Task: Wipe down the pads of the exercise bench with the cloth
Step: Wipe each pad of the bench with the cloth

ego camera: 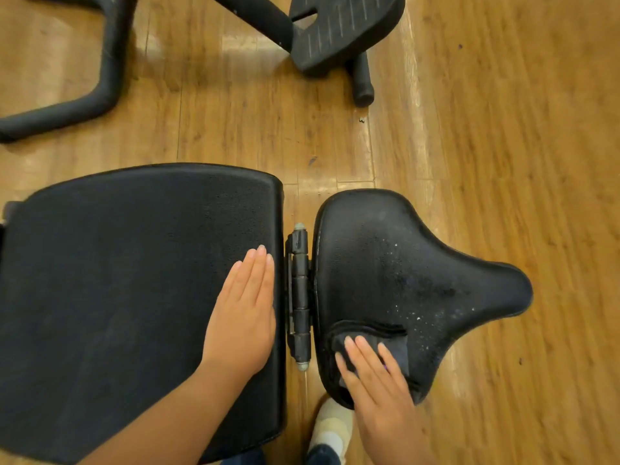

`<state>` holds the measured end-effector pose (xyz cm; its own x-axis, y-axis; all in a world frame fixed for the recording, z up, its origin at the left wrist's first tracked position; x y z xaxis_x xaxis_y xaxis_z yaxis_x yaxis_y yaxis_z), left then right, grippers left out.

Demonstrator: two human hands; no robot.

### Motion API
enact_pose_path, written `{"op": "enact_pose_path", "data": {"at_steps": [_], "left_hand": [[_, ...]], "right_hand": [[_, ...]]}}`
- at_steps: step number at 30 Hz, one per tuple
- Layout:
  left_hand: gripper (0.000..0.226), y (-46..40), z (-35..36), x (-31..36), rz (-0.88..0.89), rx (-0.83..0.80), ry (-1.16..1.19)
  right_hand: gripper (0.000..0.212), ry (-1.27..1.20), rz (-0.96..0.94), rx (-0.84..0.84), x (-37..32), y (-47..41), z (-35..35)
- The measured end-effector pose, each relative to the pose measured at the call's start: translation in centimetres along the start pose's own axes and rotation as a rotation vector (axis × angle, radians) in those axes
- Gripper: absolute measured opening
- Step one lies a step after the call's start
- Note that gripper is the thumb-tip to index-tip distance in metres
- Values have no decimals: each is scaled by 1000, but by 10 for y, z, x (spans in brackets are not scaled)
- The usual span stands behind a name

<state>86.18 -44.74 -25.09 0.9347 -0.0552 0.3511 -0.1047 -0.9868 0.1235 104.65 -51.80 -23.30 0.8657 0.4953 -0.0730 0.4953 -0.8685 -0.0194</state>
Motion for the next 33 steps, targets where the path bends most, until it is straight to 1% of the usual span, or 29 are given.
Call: {"op": "enact_pose_path", "data": {"at_steps": [5,11,14,18,20,25,27,28,30,31,33], "left_hand": [[58,-1,0,0,6,-2,9],[58,-1,-1,1,10,-6,6],[57,-1,0,0,11,0,2],[55,-1,0,0,9,4,-5],[55,-1,0,0,7,4,-4],[55,0,0,0,7,14,-11],[55,0,-1,0,2,10,-15],[55,-1,-1,0,1,7,-18],[55,-1,-1,0,1,0,-26],[55,-1,-1,0,1,-5,-31],[55,-1,-1,0,-5,-14,-32]], "right_hand": [[42,-22,247,79,38,-68,0],[43,18,337,144,65,-125,-2],[37,42,401,163,86,-167,-2],[22,-43,479,126,111,-207,2],[17,-45,487,110,114,-214,3],[22,-120,442,131,113,-214,-1],[18,-114,404,91,109,-205,1],[23,-90,379,86,105,-196,0],[42,-42,313,91,93,-167,-3],[46,-26,288,106,85,-147,-4],[49,-8,255,96,68,-103,-2]]}}
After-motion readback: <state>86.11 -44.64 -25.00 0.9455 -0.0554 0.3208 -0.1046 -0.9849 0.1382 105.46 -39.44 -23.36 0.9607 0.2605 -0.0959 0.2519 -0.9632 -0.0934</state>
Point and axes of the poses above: each hand's wrist, its own y-axis away from the middle knuckle, its own z-axis out of the palm, x = y × z, the point moved 7 cm from there along -y, towards the middle knuckle, and after that the axes turned 13 degrees about y, right-handed, at the moved point
